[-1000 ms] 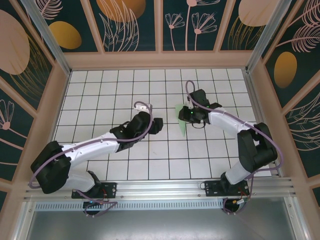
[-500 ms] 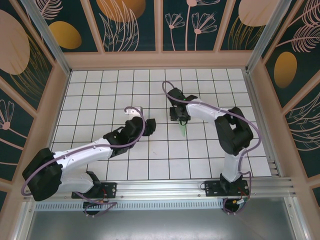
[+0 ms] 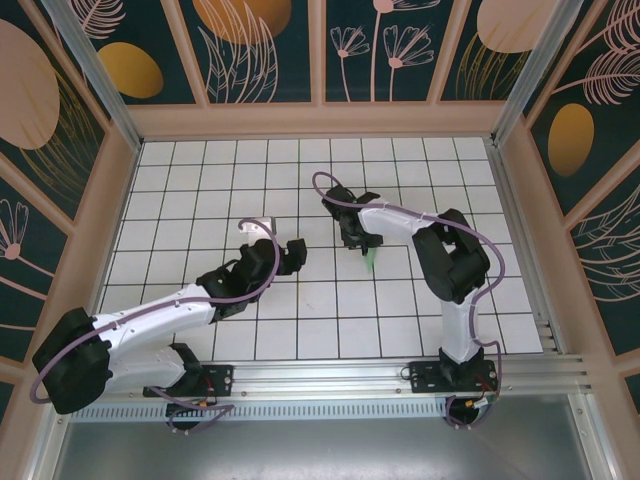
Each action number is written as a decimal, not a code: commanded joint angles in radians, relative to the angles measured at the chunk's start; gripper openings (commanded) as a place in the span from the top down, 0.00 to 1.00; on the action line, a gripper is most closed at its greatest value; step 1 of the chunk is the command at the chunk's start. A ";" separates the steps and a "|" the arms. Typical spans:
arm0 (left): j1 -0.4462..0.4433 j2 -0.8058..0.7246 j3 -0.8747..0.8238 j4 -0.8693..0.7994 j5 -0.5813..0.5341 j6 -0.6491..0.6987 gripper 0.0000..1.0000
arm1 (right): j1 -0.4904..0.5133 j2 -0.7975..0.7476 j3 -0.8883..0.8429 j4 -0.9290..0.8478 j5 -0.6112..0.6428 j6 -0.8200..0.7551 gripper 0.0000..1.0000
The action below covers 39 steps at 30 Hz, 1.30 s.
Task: Fold a paper plane with a square sheet of paper (fold left side to right side)
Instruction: Move the paper plane to the center of the table.
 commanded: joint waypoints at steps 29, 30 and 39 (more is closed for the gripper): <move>0.004 0.006 0.007 0.000 -0.006 -0.008 0.04 | -0.148 -0.179 -0.169 0.108 -0.376 -0.048 1.00; 0.004 0.006 0.007 0.000 -0.006 -0.008 0.03 | -0.148 -0.168 -0.167 0.105 -0.369 -0.051 1.00; 0.004 0.008 0.011 -0.003 -0.016 -0.006 0.01 | -0.145 -0.123 -0.166 0.106 -0.386 -0.049 0.91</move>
